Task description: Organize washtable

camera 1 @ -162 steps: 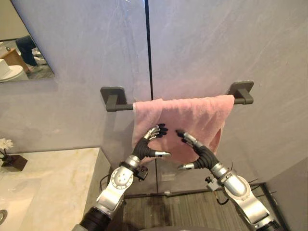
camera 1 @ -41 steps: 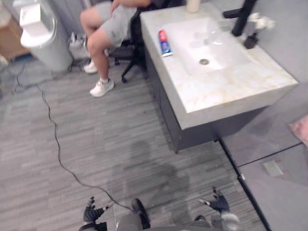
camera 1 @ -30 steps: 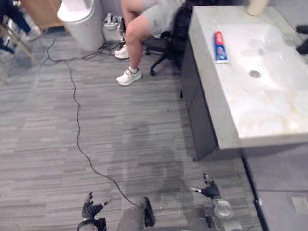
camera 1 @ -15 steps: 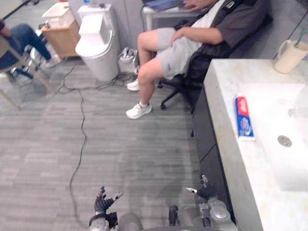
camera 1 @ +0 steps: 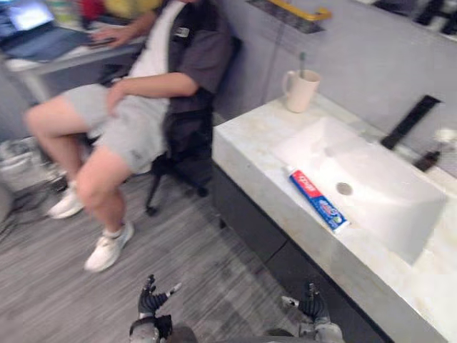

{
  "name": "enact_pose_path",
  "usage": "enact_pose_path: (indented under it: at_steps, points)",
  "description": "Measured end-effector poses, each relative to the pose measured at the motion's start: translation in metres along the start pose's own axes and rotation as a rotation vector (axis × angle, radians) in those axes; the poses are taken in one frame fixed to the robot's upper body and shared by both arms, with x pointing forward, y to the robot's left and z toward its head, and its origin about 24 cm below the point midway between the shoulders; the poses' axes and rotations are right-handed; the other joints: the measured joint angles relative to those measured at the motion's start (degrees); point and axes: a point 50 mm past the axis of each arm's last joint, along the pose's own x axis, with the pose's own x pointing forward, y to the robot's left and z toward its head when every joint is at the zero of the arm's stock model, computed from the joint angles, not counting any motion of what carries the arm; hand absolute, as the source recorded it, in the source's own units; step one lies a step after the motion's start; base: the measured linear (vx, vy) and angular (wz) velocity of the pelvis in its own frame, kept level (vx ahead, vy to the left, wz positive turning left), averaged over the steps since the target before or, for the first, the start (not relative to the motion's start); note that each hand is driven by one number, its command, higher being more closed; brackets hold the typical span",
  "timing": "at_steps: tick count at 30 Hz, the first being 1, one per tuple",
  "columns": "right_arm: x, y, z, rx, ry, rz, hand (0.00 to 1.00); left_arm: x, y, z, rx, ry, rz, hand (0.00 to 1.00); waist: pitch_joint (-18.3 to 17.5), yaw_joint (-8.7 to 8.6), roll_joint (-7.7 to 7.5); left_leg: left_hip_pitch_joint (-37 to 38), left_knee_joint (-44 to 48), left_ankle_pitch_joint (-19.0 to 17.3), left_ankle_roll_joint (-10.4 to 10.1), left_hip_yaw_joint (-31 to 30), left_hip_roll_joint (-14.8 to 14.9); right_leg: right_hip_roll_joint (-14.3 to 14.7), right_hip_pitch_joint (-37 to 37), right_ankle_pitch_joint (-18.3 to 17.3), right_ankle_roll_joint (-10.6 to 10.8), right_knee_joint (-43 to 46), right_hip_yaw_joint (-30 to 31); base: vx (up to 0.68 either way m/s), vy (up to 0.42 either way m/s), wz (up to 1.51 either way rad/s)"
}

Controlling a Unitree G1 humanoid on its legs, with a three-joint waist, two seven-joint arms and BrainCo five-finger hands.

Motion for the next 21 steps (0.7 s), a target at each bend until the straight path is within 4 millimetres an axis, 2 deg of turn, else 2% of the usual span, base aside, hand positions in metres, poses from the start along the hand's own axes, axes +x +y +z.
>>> enact_pose_path:
  at_steps: [3, 5, 6, 7, 8, 9, 11, 13, 15, 18, 19, 20, 21]
  points:
    - [0.006, -0.003, -0.004, 0.014, 0.044, -0.009, 0.0, 0.009, -0.001, 0.004, 0.005, 0.014, 0.0, 0.0, 0.3, -0.31, 2.47, 5.4, -5.9, 0.3, 0.4, 6.8, 0.1, 1.8, -2.0, -1.1, -2.2, -0.3, -16.6, 0.18, 0.207, -1.24]
    - [0.012, -0.01, 0.005, -0.003, 0.026, -0.022, 0.0, 0.015, -0.004, 0.008, 0.008, 0.033, -0.008, 0.0, 1.7, -0.95, 4.47, 7.6, -7.9, 0.3, 0.4, 9.0, 0.1, 4.1, -4.5, -2.3, -5.3, -1.4, -25.0, 0.16, 0.084, -1.02]
    - [0.012, -0.012, 0.006, -0.004, 0.023, -0.026, 0.0, 0.016, -0.004, 0.008, 0.007, 0.038, -0.008, 0.0, 2.0, -1.42, 4.74, 8.0, -7.7, 0.3, 0.4, 9.1, 0.2, 5.1, -5.2, -1.7, -6.6, -3.1, -25.6, 0.2, 0.019, -0.66]
    - [0.011, -0.015, 0.003, 0.005, 0.029, -0.035, 0.0, 0.017, 0.0, 0.004, 0.016, 0.056, -0.003, 0.0, 2.1, -2.04, 3.56, 8.7, -6.5, 0.2, 0.3, 9.7, -1.2, 5.8, -4.9, 4.5, -9.7, -9.3, -24.8, 0.26, -0.037, -0.52]
    - [0.011, -0.022, 0.002, 0.045, 0.032, -0.061, 0.0, 0.016, -0.002, 0.002, 0.012, 0.071, -0.003, 0.0, 2.6, -2.5, 3.69, 9.9, -3.8, -0.6, -0.8, 9.7, -0.5, 6.2, -3.7, 4.7, -11.6, -9.2, -24.1, 0.27, -0.043, -0.5]
    - [0.011, -0.025, 0.002, 0.059, 0.034, -0.071, 0.0, 0.015, -0.002, 0.0, 0.008, 0.075, -0.004, 0.0, 2.8, -2.69, 4.17, 9.5, -0.7, -0.6, -1.0, 9.6, 0.5, 6.8, -2.8, 4.5, -11.6, -9.8, -23.5, 0.27, -0.076, -0.54]
    - [0.011, -0.036, 0.002, 0.082, 0.03, -0.109, 0.0, 0.012, -0.017, -0.002, -0.027, 0.084, -0.03, 0.0, 4.6, -2.57, 6.34, 4.9, 16.3, -1.3, -0.5, 6.0, 5.6, 10.2, 2.3, 4.3, -11.7, -14.1, -20.8, 0.23, -0.084, -0.6]
    - [0.01, -0.043, -0.003, 0.083, 0.054, -0.129, 0.0, 0.007, -0.026, -0.009, -0.047, 0.105, -0.051, 0.0, 4.8, -1.2, 6.67, 1.8, 21.7, -2.7, 0.1, 0.2, 6.2, 11.5, 5.0, 4.2, -11.9, -15.8, -17.8, 0.18, -0.027, -0.81]
    - [0.01, -0.043, -0.005, 0.101, 0.063, -0.141, 0.0, 0.004, -0.027, -0.013, -0.049, 0.118, -0.063, 0.0, 5.2, -1.19, 5.79, -0.9, 18.9, -2.7, 0.1, -3.6, 5.0, 11.5, 7.0, 4.2, -11.8, -17.0, -15.5, 0.21, -0.008, -0.77]
    - [0.009, -0.045, -0.009, 0.116, 0.077, -0.152, 0.0, 0.002, -0.027, -0.016, -0.049, 0.128, -0.062, 0.0, 5.5, -0.09, 5.24, -3.4, 6.4, -2.1, -0.9, -12.5, 2.1, 11.4, 8.2, 4.5, -10.5, -17.8, -10.3, 0.2, 0.073, -0.88]
    - [0.008, -0.046, -0.013, 0.111, 0.096, -0.156, 0.0, 0.002, -0.026, -0.017, -0.048, 0.13, -0.06, 0.0, 5.5, 0.16, 5.36, -3.4, 1.2, -0.7, -2.6, -15.6, 0.7, 11.4, 8.8, 4.6, -9.6, -18.3, -8.7, 0.21, 0.155, -0.76]
    - [0.006, -0.05, -0.017, 0.106, 0.11, -0.164, 0.0, 0.001, -0.026, -0.018, -0.045, 0.133, -0.061, 0.0, 5.4, 0.09, 5.81, -3.5, -2.8, 2.4, -3.5, -17.3, 0.4, 11.6, 9.4, 4.3, -8.6, -18.5, -7.5, 0.16, 0.153, -0.65]
    - [0.004, -0.052, -0.02, 0.102, 0.118, -0.173, 0.0, 0.0, -0.026, -0.019, -0.045, 0.137, -0.061, 0.0, 5.0, -0.08, 6.6, -3.5, -4.0, 6.0, -3.0, -17.7, 0.4, 11.8, 9.5, 4.0, -8.0, -18.5, -6.9, 0.13, 0.189, -0.57]
